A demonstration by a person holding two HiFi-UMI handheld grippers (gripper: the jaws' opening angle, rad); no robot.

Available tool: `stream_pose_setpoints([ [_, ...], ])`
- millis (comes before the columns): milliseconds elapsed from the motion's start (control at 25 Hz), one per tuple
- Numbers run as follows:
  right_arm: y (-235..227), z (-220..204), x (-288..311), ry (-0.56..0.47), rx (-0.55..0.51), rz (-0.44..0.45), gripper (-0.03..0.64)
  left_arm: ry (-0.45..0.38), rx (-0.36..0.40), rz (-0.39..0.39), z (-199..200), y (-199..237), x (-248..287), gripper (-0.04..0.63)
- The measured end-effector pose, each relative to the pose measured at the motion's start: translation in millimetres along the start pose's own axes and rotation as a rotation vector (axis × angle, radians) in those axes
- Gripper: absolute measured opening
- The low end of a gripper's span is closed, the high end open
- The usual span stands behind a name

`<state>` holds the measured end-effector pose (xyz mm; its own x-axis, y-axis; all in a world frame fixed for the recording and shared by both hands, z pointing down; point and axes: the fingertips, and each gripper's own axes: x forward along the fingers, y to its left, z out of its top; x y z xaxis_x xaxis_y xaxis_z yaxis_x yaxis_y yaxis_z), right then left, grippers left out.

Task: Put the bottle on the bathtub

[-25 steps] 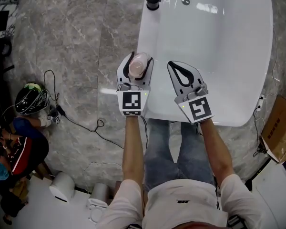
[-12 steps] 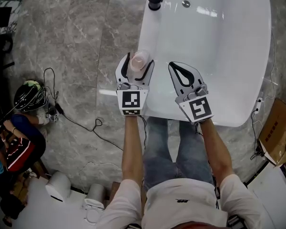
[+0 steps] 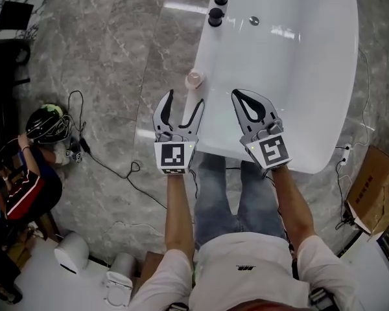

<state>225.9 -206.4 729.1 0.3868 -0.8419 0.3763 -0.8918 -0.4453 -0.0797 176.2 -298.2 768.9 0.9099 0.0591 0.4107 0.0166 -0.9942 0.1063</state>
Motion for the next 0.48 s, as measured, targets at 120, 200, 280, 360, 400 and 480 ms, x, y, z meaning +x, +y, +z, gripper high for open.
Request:
stream_pose_setpoints([
  [120, 4.3, 31.4, -16.0, -0.02, -0.012, 0.007, -0.008, -0.039, -0.003, 0.001, 35.0, -8.9, -23.1, 0.301],
  [200, 7.7, 55.3, -28.1, -0.055, -0.018, 0.015, -0.008, -0.069, -0.001, 0.003, 59.5, -15.9, -37.7, 0.272],
  [280, 9.7, 78.8, -40.3, -0.087, -0.036, 0.024, -0.008, -0.1, 0.005, 0.005, 85.8, -22.9, -50.3, 0.262],
  [360, 15.9, 100.2, -56.6, -0.106, -0.04, 0.032, -0.008, -0.125, 0.01, 0.006, 112.2, -31.0, -67.5, 0.235],
  [400, 20.8, 109.9, -66.9, -0.108, -0.037, 0.035, -0.008, -0.134, 0.011, 0.003, 124.2, -36.1, -78.4, 0.221],
  [480, 29.8, 130.0, -87.1, -0.113, -0.039, 0.037, -0.008, -0.151, 0.014, -0.003, 146.2, -45.6, -100.1, 0.195],
])
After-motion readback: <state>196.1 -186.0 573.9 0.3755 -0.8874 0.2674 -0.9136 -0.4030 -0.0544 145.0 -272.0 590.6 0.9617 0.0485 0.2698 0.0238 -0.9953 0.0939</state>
